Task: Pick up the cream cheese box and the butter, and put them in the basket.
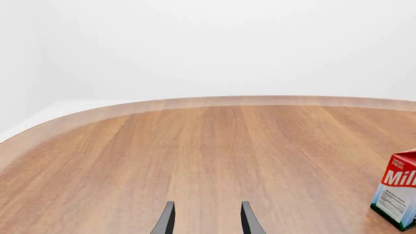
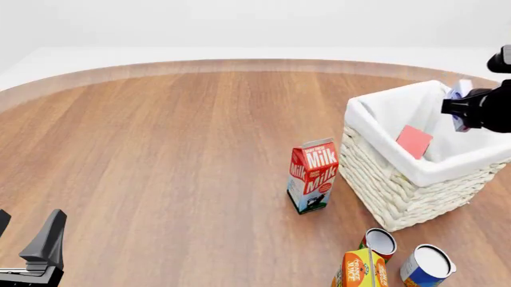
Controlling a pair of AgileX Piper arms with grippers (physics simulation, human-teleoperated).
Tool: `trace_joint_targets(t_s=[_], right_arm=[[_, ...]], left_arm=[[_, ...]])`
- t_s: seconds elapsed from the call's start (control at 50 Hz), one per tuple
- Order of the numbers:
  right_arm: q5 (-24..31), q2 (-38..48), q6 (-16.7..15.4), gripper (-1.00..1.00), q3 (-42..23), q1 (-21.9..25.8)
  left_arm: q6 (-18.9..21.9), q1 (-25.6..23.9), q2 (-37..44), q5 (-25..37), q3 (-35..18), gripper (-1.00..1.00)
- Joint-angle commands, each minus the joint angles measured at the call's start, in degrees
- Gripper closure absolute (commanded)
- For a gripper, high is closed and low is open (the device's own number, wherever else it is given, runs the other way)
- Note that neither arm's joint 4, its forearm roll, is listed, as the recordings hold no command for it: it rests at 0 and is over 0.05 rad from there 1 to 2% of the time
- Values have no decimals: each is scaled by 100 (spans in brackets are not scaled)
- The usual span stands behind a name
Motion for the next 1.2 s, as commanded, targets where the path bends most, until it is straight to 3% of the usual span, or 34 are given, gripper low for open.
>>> trace_joint_targets(t_s=[0.02,0.3,1.2], right_arm=[[-207,169,89,100,4,-46],[-461,343,124,100,143,-45],[-547,578,196,100,-129,-261]], left_arm=[[0,0,0,0,0,-100],[0,0,0,0,0,-100],[0,0,0,0,0,-100]])
